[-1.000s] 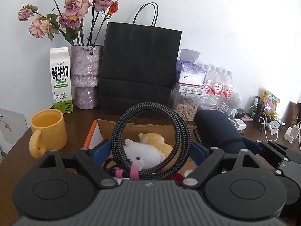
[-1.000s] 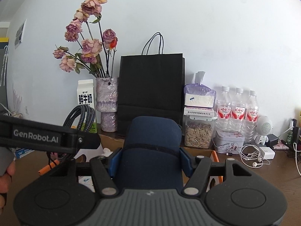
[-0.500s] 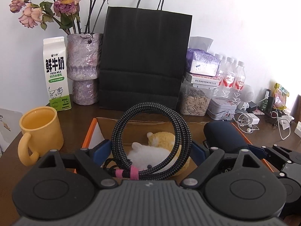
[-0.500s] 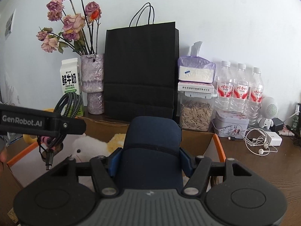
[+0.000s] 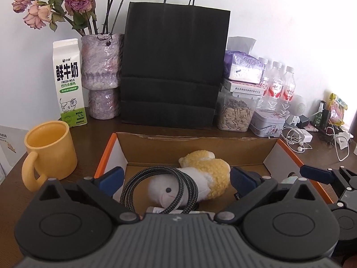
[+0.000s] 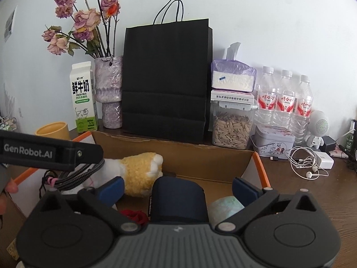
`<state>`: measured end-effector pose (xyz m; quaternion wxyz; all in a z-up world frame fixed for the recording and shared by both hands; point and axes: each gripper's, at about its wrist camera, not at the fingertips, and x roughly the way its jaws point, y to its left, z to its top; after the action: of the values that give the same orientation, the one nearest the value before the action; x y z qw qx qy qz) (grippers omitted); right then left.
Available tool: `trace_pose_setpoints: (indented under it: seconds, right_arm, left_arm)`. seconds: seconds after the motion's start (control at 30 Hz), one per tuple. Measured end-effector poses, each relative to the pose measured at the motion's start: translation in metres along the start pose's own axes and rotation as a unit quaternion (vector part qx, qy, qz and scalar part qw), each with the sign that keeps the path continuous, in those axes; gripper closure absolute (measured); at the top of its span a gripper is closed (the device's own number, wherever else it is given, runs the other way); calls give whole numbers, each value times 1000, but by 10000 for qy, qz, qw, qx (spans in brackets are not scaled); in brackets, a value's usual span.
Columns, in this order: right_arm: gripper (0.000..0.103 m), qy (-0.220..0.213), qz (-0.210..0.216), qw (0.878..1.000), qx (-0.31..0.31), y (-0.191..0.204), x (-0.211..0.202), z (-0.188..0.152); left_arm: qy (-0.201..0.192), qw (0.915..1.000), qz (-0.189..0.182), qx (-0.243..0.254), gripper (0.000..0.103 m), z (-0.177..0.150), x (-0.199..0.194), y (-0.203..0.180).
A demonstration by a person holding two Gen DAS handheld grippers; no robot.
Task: Organize objects
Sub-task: 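Carry the cable and navy case into the box and release both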
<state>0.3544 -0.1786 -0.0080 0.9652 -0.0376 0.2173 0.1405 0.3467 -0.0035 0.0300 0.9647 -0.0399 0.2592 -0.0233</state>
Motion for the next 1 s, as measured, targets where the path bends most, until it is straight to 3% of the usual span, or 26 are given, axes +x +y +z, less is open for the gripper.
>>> trace_pose_setpoints:
  seconds: [0.47,1.0]
  right_arm:
    - [0,-78,65,9999,-111,8,-22,-1]
    - [0,40,144,9999,-76,17,-81,-23]
  left_arm:
    - [-201,9998,-43,-81,0,-3,-28,1]
    - [-190,9997,-62,-164,0,-32,-88,7]
